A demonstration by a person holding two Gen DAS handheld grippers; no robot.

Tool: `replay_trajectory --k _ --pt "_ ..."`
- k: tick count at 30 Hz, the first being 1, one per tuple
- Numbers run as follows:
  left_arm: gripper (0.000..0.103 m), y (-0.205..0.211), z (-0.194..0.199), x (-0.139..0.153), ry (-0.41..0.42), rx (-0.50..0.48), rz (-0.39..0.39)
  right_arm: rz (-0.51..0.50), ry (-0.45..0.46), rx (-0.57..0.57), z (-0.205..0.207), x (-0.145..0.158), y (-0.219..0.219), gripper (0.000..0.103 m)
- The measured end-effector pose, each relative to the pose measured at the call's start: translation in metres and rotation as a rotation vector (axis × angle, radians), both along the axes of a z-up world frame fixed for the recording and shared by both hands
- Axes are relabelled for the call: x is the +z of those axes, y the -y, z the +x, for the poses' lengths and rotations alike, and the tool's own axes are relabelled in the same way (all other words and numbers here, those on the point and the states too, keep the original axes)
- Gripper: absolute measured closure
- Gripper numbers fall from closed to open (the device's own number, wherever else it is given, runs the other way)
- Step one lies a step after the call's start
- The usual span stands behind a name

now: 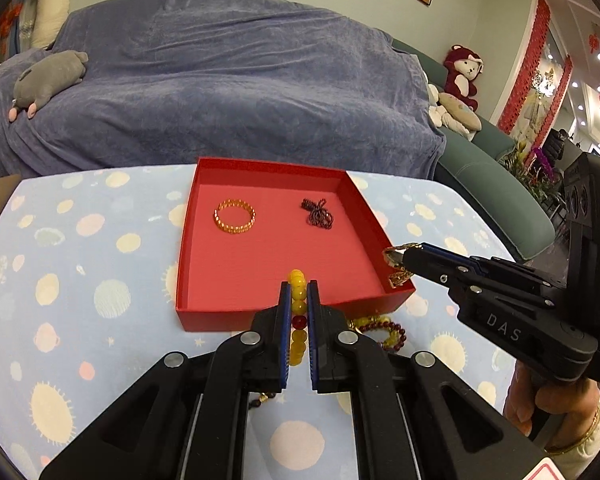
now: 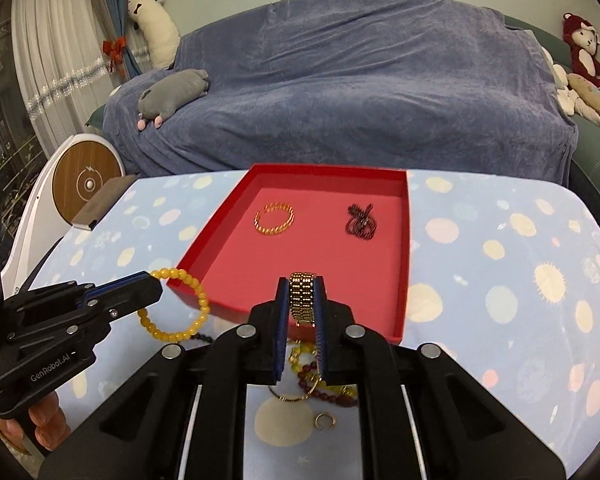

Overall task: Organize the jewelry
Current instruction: 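Carry the bracelet and watch into the red box and open both tools, then withdraw both tools from the box toward the remaining jewelry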

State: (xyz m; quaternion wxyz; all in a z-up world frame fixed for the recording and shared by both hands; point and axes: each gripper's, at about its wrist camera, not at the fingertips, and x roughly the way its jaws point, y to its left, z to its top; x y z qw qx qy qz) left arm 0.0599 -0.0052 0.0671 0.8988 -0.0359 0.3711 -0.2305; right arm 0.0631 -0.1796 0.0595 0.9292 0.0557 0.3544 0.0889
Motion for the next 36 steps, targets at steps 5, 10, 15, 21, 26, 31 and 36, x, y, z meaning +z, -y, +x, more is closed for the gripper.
replay_trajectory --k 5,10,15,21,26,31,36 --pt "0.097 0.004 0.028 0.018 0.035 0.008 0.017 -0.004 0.018 -0.035 0.029 0.015 0.014 0.091" --pt "0.097 0.009 0.067 0.01 0.026 0.018 0.032 0.027 -0.024 -0.077 0.063 0.006 0.028 0.091" --pt "0.097 0.015 0.1 -0.011 0.006 0.017 0.069 0.02 -0.084 -0.086 0.088 -0.015 0.027 0.091" --pt "0.097 0.016 0.124 -0.039 -0.059 0.01 0.084 0.014 -0.164 -0.088 0.108 -0.047 0.025 0.091" --pt "0.092 0.009 0.132 -0.05 -0.079 0.048 0.09 -0.003 -0.156 -0.116 0.109 -0.05 0.03 0.087" --pt "0.081 -0.002 0.131 -0.046 -0.074 0.093 0.091 -0.01 -0.107 -0.134 0.1 -0.035 0.035 0.073" --pt "0.072 -0.011 0.119 -0.036 -0.048 0.119 0.09 -0.027 -0.068 -0.124 0.083 -0.023 0.035 0.069"
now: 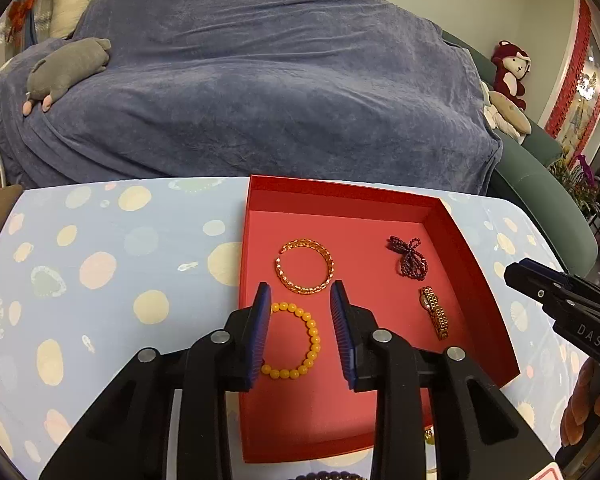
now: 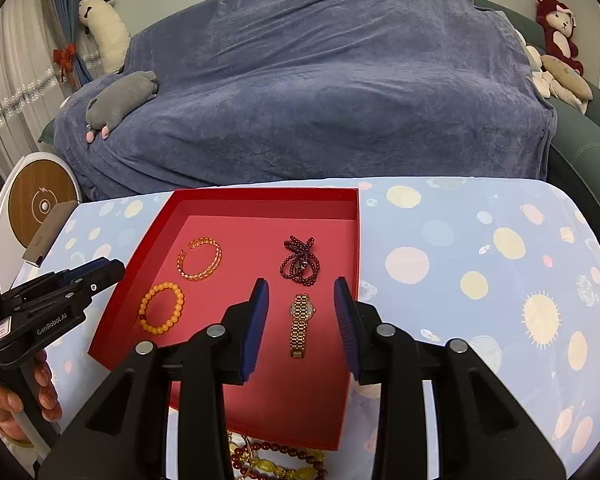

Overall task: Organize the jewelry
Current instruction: 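Withdraw both tools from the box toward the remaining jewelry, then grasp the dark bead bracelet with the left tool while the right grasps the red-and-yellow bead bracelet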

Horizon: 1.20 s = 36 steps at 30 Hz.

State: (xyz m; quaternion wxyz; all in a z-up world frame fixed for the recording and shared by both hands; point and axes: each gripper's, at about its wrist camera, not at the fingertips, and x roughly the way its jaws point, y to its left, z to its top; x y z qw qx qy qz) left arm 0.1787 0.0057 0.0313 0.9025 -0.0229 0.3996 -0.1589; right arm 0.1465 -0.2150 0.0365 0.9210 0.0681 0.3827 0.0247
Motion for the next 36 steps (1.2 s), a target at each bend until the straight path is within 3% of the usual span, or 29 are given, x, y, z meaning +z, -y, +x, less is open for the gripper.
replay_trajectory --k 16,23,28,36 --pt "0.068 -0.019 -0.064 0.0 0.0 0.028 0.036 -0.008 0.03 0.004 -0.061 0.004 0.009 0.069" --pt "0.066 -0.019 -0.099 -0.026 -0.055 0.017 0.041 -0.043 0.014 0.023 -0.086 -0.008 0.001 0.069" --pt "0.053 -0.016 -0.117 -0.046 -0.091 0.014 0.058 -0.031 -0.007 0.028 -0.104 -0.017 0.0 0.069" --pt "0.052 -0.024 -0.114 -0.069 -0.121 0.049 0.086 -0.023 -0.074 0.019 -0.115 -0.044 0.002 0.069"
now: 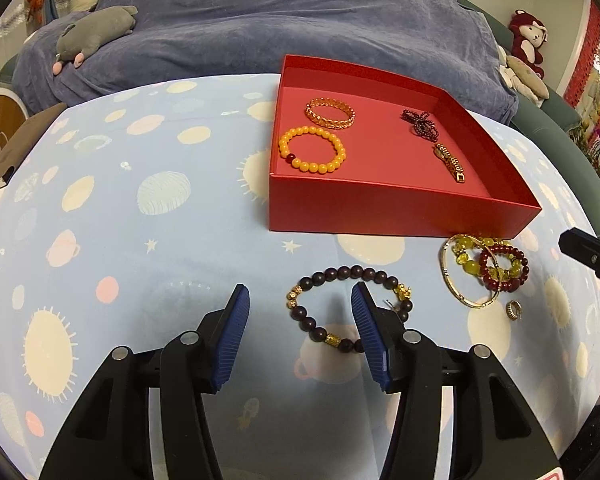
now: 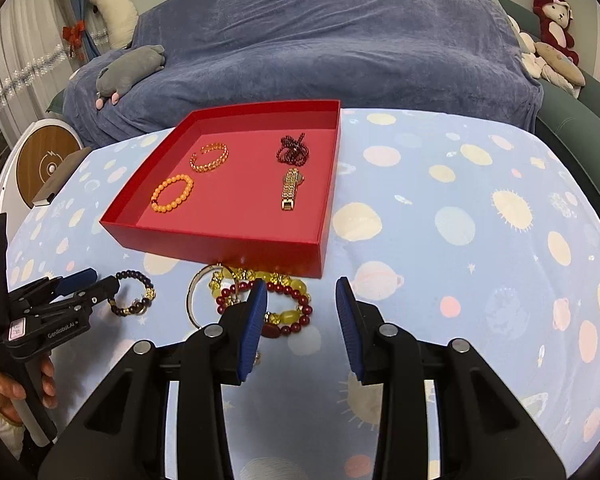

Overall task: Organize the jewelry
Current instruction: 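Grasp the dark bead bracelet with the left tool while the right grasps the red-and-yellow bead bracelet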

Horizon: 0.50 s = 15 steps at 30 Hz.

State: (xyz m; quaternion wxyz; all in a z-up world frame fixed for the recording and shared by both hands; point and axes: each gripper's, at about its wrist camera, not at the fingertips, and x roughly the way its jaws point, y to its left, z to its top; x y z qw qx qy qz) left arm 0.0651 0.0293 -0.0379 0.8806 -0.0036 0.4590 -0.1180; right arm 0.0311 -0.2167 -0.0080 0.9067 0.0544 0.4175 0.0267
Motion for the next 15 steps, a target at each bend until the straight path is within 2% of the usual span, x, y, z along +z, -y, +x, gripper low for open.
replay_trajectory --k 7,10,12,15 --pt "0.053 0.008 0.002 -0.008 0.029 -0.026 0.038 -0.019 -0.051 0.001 0.005 -0.022 0.0 0.068" --pt "0.066 0.012 0.003 -0.008 0.044 -0.038 0.054 0.006 -0.073 0.001 0.011 -0.03 0.001 0.069" --pt "0.081 0.013 0.003 -0.008 0.051 -0.048 0.06 -0.002 -0.076 0.004 0.014 -0.032 -0.001 0.069" --pt "0.094 0.013 0.003 -0.009 0.059 -0.056 0.074 -0.004 -0.087 0.006 0.018 -0.038 -0.001 0.069"
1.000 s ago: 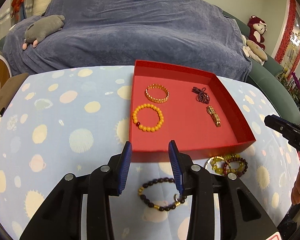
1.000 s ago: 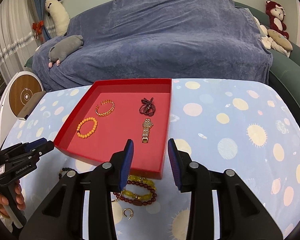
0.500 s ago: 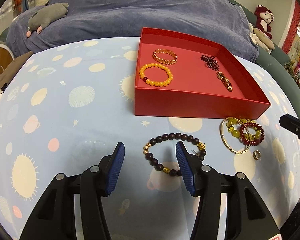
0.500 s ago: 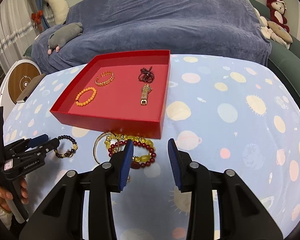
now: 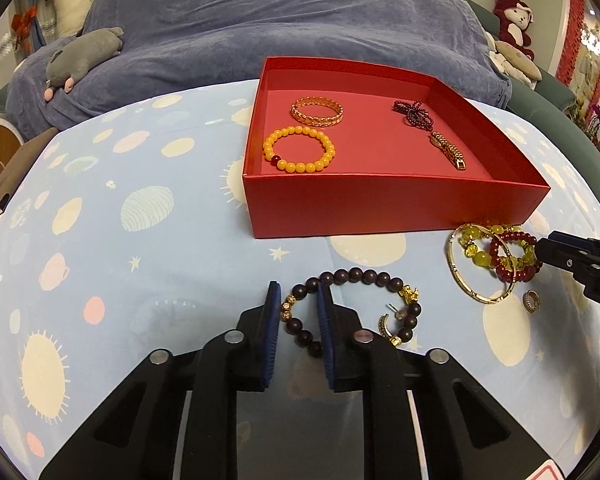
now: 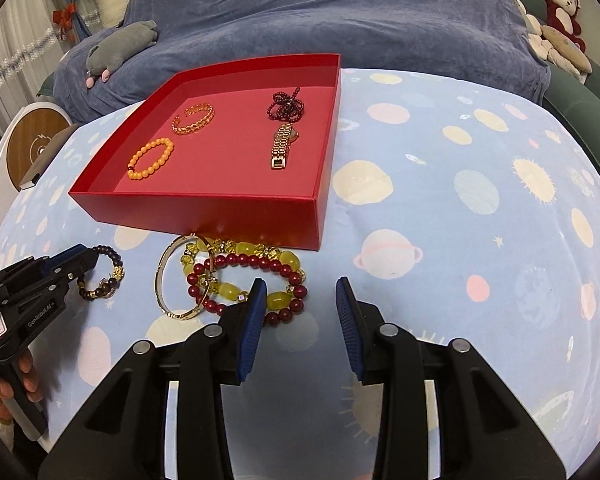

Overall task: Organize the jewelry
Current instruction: 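Grasp the dark bead bracelet with the left tool while the right grasps the red-and-yellow bead bracelet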

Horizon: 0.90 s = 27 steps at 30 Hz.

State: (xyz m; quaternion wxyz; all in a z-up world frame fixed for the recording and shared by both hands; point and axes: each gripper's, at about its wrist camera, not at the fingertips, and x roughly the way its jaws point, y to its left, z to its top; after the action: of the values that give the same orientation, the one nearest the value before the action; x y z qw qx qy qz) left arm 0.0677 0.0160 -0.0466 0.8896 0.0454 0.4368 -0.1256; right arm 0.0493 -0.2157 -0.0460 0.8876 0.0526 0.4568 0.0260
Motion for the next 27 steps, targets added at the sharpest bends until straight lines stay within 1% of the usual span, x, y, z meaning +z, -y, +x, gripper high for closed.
replay_trajectory --k 3,7,9,11,16,19,21,27 --pt "0.099 -0.002 0.001 0.0 -0.003 -0.005 -0.002 -0.002 -0.006 0.002 0.004 -0.004 -0.001 0.069" --pt "0.1 -0.002 0.001 0.001 -0.015 -0.017 -0.024 -0.01 -0.003 0.013 0.007 -0.005 -0.003 0.07" --pt "0.1 -0.003 0.001 0.001 -0.02 -0.023 -0.035 -0.002 -0.005 0.014 0.008 -0.005 -0.002 0.072" --pt "0.1 -0.005 0.0 0.003 -0.032 -0.024 -0.058 0.003 -0.007 0.021 0.008 -0.005 -0.003 0.08" --pt "0.1 -0.008 -0.002 0.01 -0.051 -0.028 -0.108 -0.011 -0.002 0.045 0.002 -0.001 -0.009 0.095" --pt "0.1 -0.01 -0.005 0.016 -0.055 -0.036 -0.135 0.005 0.009 0.046 -0.002 0.004 -0.007 0.095" --pt "0.1 -0.008 -0.009 0.023 -0.04 -0.046 -0.14 0.015 0.027 0.045 -0.006 0.01 -0.006 0.095" --pt "0.1 0.0 -0.018 0.045 -0.011 -0.086 -0.175 0.044 0.1 0.048 -0.016 0.039 -0.004 0.095"
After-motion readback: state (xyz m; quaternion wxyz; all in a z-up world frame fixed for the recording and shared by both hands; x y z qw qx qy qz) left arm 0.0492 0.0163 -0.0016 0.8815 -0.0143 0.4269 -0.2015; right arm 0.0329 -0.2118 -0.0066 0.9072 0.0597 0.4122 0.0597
